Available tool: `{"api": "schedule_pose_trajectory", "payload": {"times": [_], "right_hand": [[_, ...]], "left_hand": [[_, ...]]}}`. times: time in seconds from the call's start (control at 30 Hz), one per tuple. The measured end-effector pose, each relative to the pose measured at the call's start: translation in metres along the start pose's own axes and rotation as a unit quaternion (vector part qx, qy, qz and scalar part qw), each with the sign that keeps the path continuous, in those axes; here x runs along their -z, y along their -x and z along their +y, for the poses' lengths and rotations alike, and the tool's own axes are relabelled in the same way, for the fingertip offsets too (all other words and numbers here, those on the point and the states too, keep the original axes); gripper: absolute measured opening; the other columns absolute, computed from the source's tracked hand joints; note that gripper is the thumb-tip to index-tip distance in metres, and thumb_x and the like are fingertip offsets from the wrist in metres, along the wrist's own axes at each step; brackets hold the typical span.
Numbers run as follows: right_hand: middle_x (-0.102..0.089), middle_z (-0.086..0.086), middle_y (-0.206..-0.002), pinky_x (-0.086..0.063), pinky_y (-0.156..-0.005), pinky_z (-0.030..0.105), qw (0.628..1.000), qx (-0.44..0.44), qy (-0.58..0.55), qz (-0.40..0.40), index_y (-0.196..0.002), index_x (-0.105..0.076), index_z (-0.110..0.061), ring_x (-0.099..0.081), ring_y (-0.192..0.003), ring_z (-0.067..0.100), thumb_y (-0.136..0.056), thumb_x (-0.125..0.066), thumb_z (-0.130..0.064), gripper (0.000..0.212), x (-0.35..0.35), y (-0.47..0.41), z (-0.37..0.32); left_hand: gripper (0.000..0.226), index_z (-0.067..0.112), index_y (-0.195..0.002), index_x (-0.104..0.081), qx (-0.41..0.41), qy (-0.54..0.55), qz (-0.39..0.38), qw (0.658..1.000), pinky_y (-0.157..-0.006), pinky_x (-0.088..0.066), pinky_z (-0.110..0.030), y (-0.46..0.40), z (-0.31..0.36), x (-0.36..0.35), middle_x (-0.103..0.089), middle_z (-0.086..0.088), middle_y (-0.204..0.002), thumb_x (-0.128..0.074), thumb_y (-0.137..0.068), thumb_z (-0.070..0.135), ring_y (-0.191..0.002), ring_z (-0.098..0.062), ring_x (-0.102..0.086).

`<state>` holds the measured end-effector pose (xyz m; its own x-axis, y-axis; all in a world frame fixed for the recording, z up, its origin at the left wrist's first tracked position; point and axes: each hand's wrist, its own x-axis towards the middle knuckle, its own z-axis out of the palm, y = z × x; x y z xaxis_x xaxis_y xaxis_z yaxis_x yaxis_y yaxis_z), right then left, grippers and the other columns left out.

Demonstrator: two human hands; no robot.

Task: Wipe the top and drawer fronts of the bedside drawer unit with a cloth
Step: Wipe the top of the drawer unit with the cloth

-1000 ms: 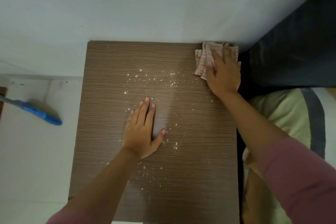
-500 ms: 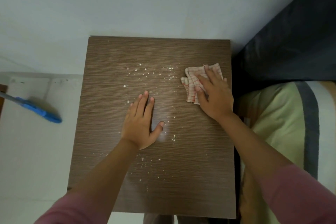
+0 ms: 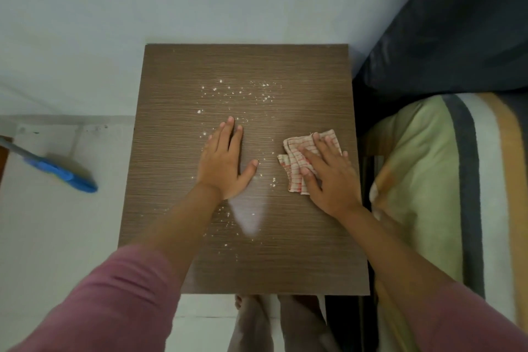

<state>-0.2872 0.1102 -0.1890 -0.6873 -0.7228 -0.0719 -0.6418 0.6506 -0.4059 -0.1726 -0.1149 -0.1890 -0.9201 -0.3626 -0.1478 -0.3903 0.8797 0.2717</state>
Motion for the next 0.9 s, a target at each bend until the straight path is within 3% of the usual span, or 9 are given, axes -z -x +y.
{"api": "schedule_pose_trajectory", "payload": {"times": [0.17, 0.3, 0.4, 0.57, 0.9], "right_hand": [[-0.022, -0.005, -0.155, -0.021, -0.110, 0.049, 1.000, -0.010, -0.001, 0.008, -0.139, -0.041, -0.032, -0.014, -0.143, 0.016, -0.094, -0.035, -0.044, 0.047, -0.008, 0.044, -0.011], [-0.023, -0.004, -0.155, -0.021, -0.111, 0.051, 0.999, -0.033, -0.003, 0.012, -0.138, -0.042, -0.032, -0.015, -0.144, 0.016, -0.093, -0.034, -0.045, 0.048, -0.013, 0.076, -0.021], [-0.024, -0.004, -0.155, -0.021, -0.111, 0.052, 0.999, -0.040, -0.008, 0.016, -0.138, -0.042, -0.032, -0.015, -0.144, 0.017, -0.092, -0.033, -0.046, 0.049, -0.016, 0.094, -0.025], [-0.026, -0.003, -0.154, -0.023, -0.110, 0.053, 0.999, -0.043, -0.007, 0.027, -0.137, -0.045, -0.030, -0.019, -0.143, 0.020, -0.092, -0.033, -0.047, 0.050, -0.020, 0.108, -0.027], [-0.028, -0.003, -0.153, -0.023, -0.109, 0.052, 0.998, -0.035, -0.009, 0.046, -0.136, -0.046, -0.029, -0.022, -0.142, 0.020, -0.090, -0.036, -0.047, 0.050, -0.028, 0.136, -0.029]], "left_hand": [[0.088, 0.001, -0.148, -0.012, 0.005, 0.035, 0.021, 0.999, -0.115, -0.010, -0.041, 0.038, 0.010, 0.005, -0.011, -0.018, -0.156, -0.038, -0.088, 0.060, -0.143, -0.033, -0.012], [0.090, 0.004, -0.148, -0.016, -0.007, 0.077, 0.027, 0.997, -0.114, -0.013, -0.051, 0.117, 0.018, 0.000, -0.007, -0.014, -0.158, -0.047, -0.086, 0.060, -0.144, -0.030, -0.008], [0.092, 0.006, -0.147, -0.022, 0.028, 0.086, 0.046, 0.995, -0.111, -0.012, -0.052, 0.173, 0.013, -0.006, -0.013, -0.013, -0.157, -0.056, -0.080, 0.061, -0.144, -0.029, -0.012], [0.090, 0.003, -0.141, -0.033, 0.075, 0.061, 0.045, 0.994, -0.107, -0.023, -0.060, 0.221, -0.012, -0.020, -0.027, -0.018, -0.151, -0.054, -0.077, 0.062, -0.139, -0.035, -0.025], [0.083, -0.003, -0.129, -0.047, 0.065, 0.000, 0.085, 0.994, -0.098, -0.040, -0.055, 0.218, -0.020, -0.036, -0.042, -0.025, -0.140, -0.047, -0.077, 0.062, -0.126, -0.041, -0.041]]}}
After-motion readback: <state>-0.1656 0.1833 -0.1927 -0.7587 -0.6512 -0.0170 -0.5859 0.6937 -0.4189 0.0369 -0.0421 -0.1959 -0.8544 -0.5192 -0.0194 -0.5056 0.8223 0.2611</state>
